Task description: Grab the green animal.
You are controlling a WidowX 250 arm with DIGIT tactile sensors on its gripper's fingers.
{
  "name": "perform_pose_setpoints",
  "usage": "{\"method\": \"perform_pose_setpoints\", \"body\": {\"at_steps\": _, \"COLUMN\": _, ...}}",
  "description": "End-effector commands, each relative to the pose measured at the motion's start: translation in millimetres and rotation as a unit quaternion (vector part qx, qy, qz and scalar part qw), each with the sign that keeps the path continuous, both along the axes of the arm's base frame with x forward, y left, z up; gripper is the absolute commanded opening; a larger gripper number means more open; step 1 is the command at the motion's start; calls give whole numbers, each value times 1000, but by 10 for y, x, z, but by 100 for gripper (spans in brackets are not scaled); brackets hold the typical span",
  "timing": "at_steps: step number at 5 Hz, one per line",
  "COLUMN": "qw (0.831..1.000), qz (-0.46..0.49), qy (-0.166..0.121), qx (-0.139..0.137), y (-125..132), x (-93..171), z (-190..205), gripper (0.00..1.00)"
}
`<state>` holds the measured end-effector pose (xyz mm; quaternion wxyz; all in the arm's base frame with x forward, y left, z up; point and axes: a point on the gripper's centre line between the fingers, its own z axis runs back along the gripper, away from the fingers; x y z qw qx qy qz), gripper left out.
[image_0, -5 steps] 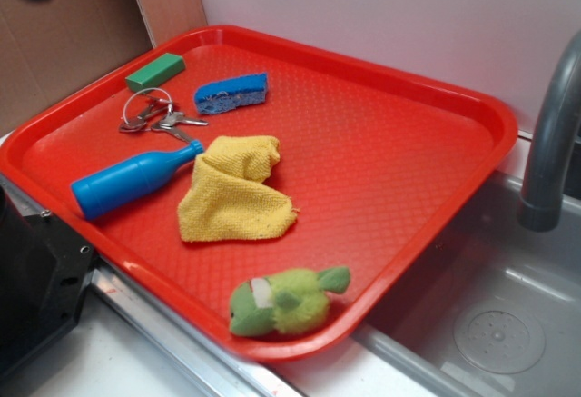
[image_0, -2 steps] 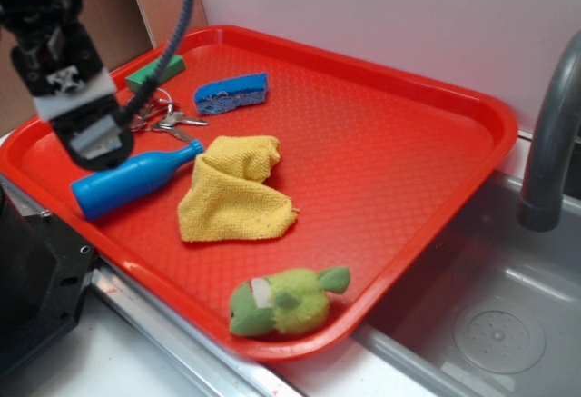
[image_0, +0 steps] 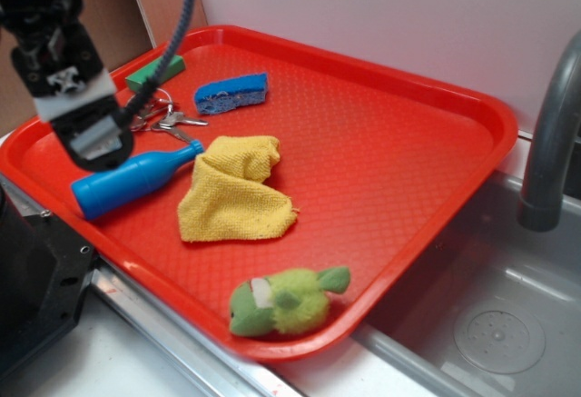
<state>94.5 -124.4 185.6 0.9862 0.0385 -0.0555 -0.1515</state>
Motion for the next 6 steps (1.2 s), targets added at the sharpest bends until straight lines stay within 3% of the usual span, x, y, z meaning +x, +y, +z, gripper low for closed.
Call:
{"method": "perform_pose_setpoints", "body": {"at_steps": 1, "qw": 997, "qz": -74, "qy": -7, "qx": -6, "y": -105, "x": 259, "z": -311, "gripper": 100}}
{"method": "perform_pose_setpoints", "body": {"at_steps": 3, "qw": 987, "qz": -160, "qy": 22, "qx": -25, "y": -355, "x": 424, "z": -754, "gripper": 100}}
{"method": "perform_pose_setpoints", "body": {"at_steps": 6, "qw": 979, "qz": -187, "qy": 43, "qx": -64, "y": -391, "x": 492, "z": -1246, "gripper": 100}}
